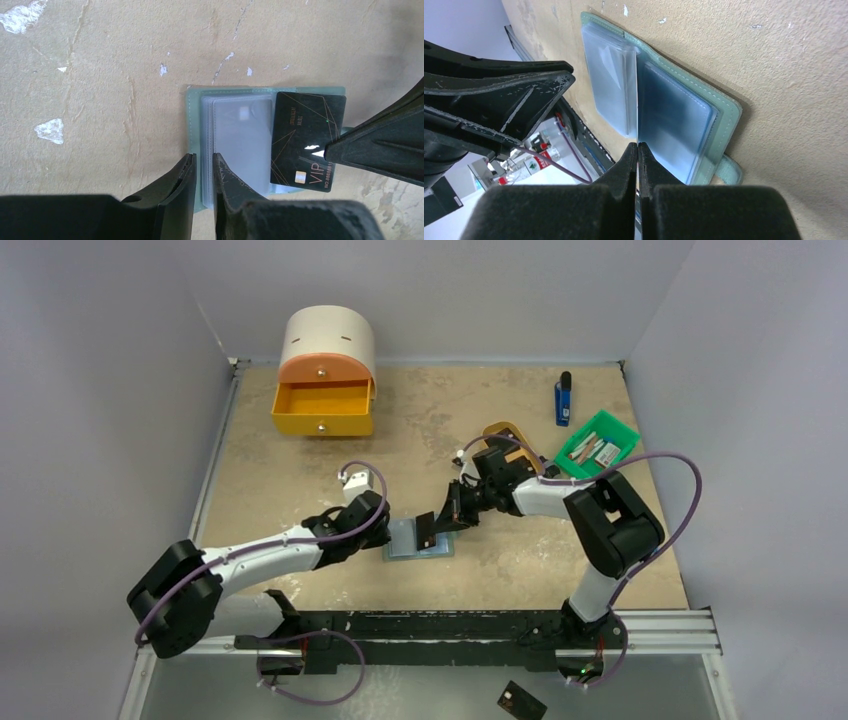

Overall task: Put the credit cards into the card holder
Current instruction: Insert the credit card into the card holder.

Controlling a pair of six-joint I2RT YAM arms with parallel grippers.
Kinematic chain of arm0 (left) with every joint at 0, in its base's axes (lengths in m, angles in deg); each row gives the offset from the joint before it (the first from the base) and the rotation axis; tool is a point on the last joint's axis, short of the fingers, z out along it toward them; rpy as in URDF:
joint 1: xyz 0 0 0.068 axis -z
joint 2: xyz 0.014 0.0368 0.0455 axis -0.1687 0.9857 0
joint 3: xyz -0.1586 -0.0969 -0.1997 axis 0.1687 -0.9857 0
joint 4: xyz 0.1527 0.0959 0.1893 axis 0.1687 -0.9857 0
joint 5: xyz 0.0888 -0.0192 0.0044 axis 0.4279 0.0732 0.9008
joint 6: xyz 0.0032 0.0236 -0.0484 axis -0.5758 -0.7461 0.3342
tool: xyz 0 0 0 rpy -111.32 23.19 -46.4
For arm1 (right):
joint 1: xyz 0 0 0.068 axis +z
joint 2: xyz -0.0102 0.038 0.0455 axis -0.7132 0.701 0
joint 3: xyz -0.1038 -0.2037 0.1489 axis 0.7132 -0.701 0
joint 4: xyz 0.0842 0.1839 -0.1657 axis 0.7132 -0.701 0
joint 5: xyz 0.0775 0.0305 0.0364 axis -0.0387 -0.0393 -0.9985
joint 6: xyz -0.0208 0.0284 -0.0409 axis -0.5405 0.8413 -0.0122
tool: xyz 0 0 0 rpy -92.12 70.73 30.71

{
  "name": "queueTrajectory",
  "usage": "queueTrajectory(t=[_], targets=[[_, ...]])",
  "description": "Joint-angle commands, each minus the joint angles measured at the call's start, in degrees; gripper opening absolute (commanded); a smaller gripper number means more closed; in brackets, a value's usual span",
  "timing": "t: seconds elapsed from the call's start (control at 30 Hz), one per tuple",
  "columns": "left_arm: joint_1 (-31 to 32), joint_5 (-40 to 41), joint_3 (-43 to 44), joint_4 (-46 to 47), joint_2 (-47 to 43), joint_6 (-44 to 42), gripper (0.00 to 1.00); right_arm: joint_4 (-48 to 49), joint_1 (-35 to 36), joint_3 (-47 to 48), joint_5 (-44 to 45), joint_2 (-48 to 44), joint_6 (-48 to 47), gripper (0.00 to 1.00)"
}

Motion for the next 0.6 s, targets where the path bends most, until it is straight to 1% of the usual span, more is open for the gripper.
queueTrajectory(t=[0.0,0.27,0.57], targets=[[0.1,2.1,-0.2,0.5,0.9,0.7,0.17,2.0,0.3,2.1,-2.4,0.4,-0.2,0.00],[0.0,2.1,-0.2,1.0,3.3,0.5,0.16,3.4,0.4,1.7,-3.9,-0.2,1.1,0.00],[0.0,2.1,-0.5,1.4,3.5,0.6,0.15,3.7,0.4,1.3,-4.7,0.4,1.6,0.00]])
